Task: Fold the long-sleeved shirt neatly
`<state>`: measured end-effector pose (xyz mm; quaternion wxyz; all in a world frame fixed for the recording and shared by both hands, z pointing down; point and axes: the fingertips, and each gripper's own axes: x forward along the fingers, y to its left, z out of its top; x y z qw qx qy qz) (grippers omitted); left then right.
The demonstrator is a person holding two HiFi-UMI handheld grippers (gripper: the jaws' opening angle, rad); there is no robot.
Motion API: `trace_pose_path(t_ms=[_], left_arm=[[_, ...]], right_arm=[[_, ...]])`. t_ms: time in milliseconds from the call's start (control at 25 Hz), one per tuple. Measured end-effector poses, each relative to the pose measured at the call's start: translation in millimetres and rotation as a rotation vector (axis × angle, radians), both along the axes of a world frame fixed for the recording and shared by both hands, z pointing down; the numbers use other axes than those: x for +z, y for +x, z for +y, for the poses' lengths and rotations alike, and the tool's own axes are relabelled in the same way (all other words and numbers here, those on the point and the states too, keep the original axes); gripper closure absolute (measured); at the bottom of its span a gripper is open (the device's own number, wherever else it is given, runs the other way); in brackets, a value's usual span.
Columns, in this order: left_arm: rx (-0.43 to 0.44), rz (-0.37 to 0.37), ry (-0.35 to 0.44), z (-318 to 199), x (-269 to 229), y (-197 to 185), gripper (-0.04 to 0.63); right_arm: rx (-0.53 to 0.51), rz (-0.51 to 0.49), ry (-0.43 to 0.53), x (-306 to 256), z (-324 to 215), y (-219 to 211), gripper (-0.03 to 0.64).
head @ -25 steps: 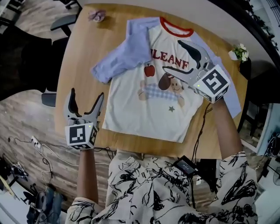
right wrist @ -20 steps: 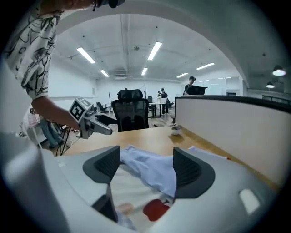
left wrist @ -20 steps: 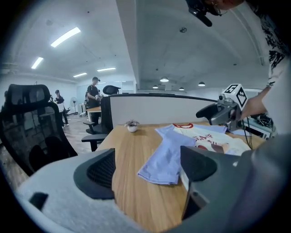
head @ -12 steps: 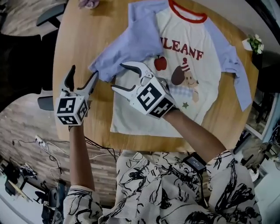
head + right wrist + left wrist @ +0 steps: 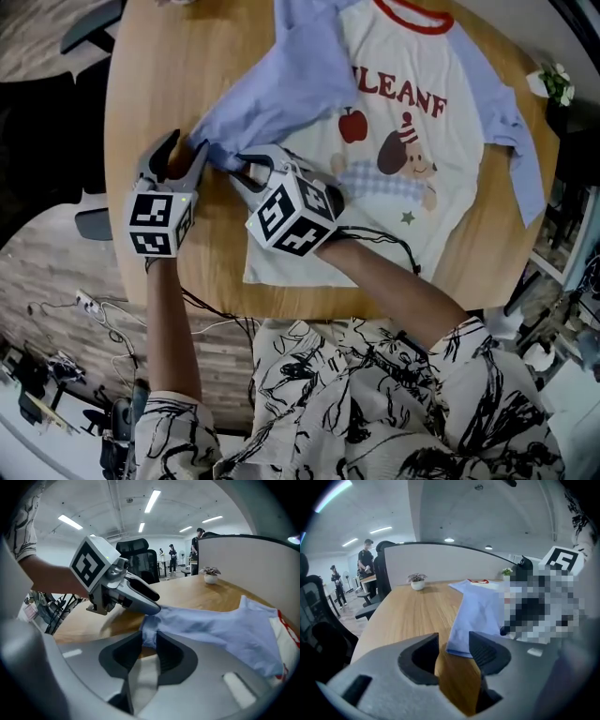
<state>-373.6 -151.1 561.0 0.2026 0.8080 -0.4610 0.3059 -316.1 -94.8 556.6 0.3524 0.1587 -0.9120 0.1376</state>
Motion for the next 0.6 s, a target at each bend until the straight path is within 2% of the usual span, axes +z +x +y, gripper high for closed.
trace_pose_path(t_ms=[120, 200, 280, 400, 520, 600], left_arm=[[0.050, -0.062, -0.001, 2, 4, 1, 0.504], [0.092, -0.075, -0.007, 3, 4, 5, 0.562], [0.100, -0.058, -0.021, 3, 4, 6, 0.571], [0.054, 0.006, -0.005, -3, -13, 6, 0.575], [0.027, 0.094, 0.055, -23, -60, 14, 0.575], [0.044, 0.138, 0.090, -41, -101, 32, 0.575]], right_arm=[[0.021, 0.017, 0.021, 2, -4, 1, 0.550], [0.018, 0.026, 0.038, 1, -5, 0, 0.567], [0.022, 0.029, 0.050, -2, -6, 0, 0.577], [0.051, 0.009, 0.050, -14, -11, 0, 0.583], [0.116, -0.077, 0.023, -45, -21, 4, 0.583], [0.180, -0.166, -0.003, -73, -31, 16, 0.584]])
